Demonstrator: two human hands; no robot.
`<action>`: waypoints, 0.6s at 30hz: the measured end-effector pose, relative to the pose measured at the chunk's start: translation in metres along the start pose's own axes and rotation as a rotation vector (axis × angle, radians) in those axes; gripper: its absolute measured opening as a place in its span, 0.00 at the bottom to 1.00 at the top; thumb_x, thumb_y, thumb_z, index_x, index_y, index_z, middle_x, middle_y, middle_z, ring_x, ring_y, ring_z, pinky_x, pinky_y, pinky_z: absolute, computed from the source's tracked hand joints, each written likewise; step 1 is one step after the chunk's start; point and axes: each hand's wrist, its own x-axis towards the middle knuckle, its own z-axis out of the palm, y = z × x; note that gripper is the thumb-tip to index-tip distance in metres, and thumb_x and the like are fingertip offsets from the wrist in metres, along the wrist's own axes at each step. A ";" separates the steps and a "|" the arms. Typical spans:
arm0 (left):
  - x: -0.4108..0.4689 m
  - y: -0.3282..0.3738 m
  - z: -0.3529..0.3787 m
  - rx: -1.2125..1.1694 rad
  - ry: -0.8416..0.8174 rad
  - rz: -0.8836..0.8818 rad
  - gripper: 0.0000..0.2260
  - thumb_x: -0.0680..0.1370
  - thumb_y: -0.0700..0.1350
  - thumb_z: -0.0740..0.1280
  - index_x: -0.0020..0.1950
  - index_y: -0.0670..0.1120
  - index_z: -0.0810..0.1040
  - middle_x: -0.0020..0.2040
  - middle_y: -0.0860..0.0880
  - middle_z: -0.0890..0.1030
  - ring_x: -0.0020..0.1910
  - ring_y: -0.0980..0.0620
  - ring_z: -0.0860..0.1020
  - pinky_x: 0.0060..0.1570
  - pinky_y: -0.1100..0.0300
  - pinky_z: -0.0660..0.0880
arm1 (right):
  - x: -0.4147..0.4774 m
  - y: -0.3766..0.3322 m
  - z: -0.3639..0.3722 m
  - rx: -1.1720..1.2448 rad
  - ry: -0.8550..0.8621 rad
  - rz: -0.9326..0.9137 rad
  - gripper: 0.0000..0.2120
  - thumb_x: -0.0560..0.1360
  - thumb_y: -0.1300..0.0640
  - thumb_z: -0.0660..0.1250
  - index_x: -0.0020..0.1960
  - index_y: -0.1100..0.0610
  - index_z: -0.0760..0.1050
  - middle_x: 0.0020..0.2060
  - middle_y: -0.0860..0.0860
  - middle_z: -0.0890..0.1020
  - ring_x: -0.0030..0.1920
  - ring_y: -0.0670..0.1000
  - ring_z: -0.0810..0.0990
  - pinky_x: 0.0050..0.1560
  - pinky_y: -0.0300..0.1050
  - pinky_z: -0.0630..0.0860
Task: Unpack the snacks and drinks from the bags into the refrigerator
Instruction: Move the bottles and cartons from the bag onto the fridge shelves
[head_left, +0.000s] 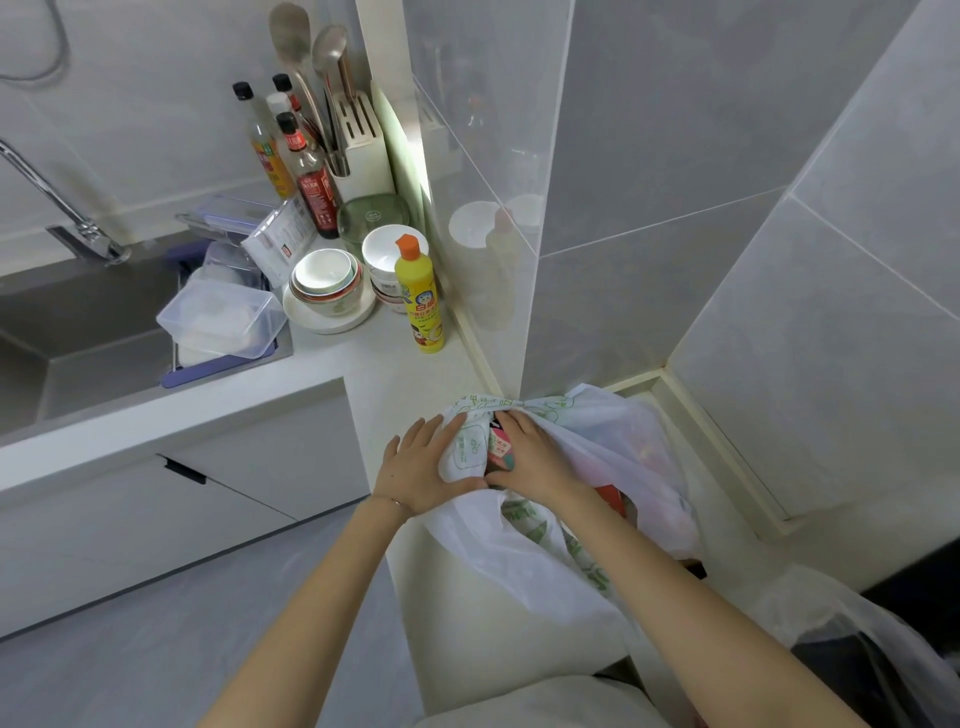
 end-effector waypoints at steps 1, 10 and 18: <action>0.000 0.000 -0.001 -0.006 -0.004 -0.007 0.48 0.63 0.79 0.58 0.78 0.62 0.45 0.79 0.52 0.53 0.78 0.48 0.51 0.75 0.44 0.51 | 0.000 0.000 0.002 -0.001 -0.002 0.007 0.45 0.69 0.48 0.74 0.78 0.54 0.53 0.75 0.51 0.59 0.75 0.54 0.58 0.74 0.52 0.59; -0.004 0.000 -0.004 0.062 -0.088 -0.017 0.50 0.62 0.78 0.55 0.78 0.60 0.44 0.79 0.52 0.54 0.78 0.46 0.51 0.74 0.44 0.52 | -0.019 0.004 0.005 0.184 0.077 0.032 0.41 0.65 0.47 0.77 0.71 0.51 0.60 0.63 0.51 0.75 0.60 0.54 0.76 0.57 0.52 0.76; -0.017 0.026 -0.007 -0.219 0.171 0.207 0.48 0.63 0.79 0.58 0.77 0.58 0.55 0.78 0.47 0.57 0.77 0.47 0.53 0.73 0.43 0.56 | -0.053 0.009 -0.023 0.569 0.196 0.070 0.36 0.63 0.55 0.80 0.65 0.51 0.66 0.56 0.44 0.75 0.56 0.46 0.76 0.49 0.39 0.78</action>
